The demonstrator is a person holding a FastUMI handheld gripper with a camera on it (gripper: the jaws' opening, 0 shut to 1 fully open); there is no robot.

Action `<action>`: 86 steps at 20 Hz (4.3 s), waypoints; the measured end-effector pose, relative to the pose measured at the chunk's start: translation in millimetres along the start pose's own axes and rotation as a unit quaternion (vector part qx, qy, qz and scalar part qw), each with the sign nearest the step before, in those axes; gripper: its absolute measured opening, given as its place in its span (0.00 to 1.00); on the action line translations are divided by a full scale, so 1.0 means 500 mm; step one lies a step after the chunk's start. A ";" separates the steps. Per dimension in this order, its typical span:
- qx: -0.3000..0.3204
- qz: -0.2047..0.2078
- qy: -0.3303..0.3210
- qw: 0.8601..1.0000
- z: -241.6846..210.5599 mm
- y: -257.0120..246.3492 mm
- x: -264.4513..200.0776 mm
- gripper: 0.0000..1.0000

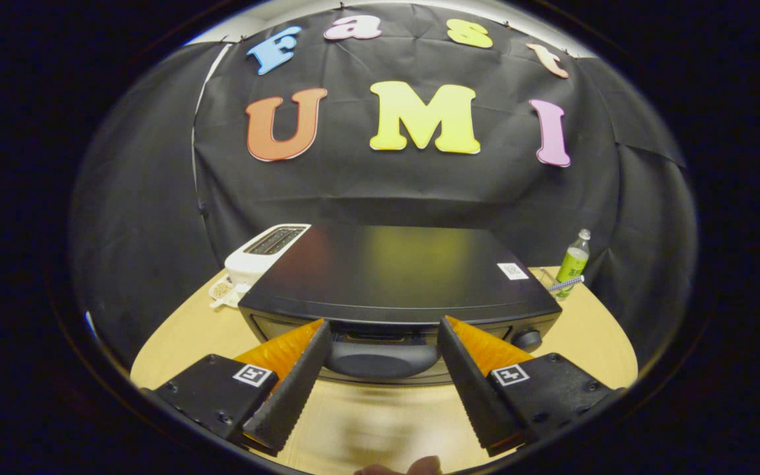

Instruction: Open the toaster oven, put the food inside, and close the toaster oven door.

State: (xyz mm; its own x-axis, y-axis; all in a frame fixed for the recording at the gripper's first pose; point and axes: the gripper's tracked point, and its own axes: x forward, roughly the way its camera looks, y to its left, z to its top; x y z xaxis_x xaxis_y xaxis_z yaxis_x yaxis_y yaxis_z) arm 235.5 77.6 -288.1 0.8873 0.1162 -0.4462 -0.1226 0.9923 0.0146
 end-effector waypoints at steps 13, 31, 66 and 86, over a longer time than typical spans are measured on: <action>0.003 0.015 0.009 1.000 -0.048 0.007 -0.040 1.00; -0.039 0.050 0.127 0.990 -0.265 -0.015 -0.187 1.00; 0.258 0.279 0.412 0.828 -0.298 0.373 -0.253 0.51; 0.387 0.341 0.368 0.774 -0.186 0.330 -0.293 0.07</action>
State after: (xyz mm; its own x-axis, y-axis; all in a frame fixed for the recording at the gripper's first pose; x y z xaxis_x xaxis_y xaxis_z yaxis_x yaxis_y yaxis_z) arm 44.1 220.4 -303.4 0.2060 0.8511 -0.4829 0.1057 0.4712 0.8757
